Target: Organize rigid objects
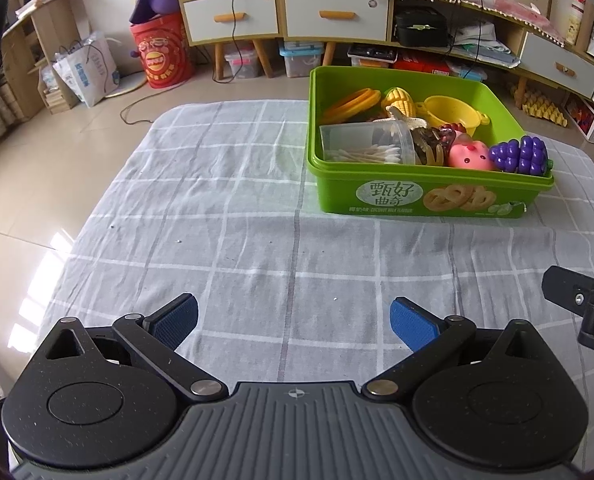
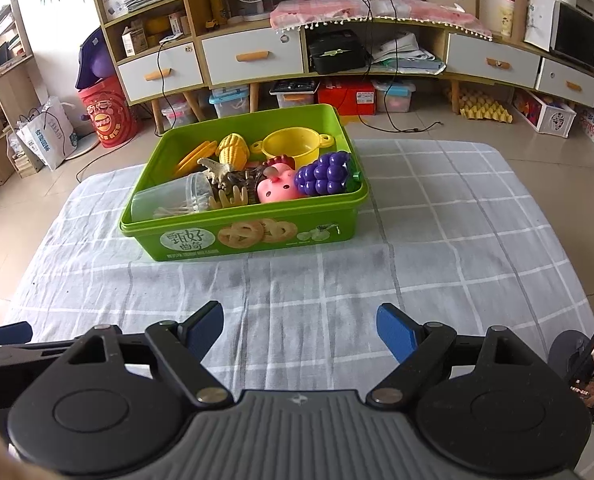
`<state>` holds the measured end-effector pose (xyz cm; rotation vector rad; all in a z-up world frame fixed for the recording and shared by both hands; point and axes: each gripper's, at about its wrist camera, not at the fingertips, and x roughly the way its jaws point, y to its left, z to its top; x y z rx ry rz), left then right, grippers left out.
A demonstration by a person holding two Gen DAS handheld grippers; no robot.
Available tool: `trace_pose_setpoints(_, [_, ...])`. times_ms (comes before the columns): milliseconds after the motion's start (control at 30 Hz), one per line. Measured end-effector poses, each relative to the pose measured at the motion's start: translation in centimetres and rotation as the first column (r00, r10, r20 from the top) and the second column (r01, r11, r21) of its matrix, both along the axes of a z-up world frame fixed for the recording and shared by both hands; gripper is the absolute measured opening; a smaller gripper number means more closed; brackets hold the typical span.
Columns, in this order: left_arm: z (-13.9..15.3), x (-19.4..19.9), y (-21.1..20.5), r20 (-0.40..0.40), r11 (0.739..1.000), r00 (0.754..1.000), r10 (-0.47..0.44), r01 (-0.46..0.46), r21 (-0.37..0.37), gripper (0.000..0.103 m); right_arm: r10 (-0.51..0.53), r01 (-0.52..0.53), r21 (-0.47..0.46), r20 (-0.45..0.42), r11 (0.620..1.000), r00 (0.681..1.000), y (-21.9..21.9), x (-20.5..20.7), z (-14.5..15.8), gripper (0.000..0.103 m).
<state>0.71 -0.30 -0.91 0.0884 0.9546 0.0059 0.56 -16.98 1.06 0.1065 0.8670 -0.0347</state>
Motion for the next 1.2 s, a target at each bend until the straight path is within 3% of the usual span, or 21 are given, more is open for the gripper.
trace_pose_setpoints(1200, [-0.35,-0.15,-0.54,-0.025,0.999,0.999,-0.032,0.032,-0.003,0.101,0.004,-0.004,-0.008,-0.024,1.000,1.000,0.24,0.15,-0.59,0.076])
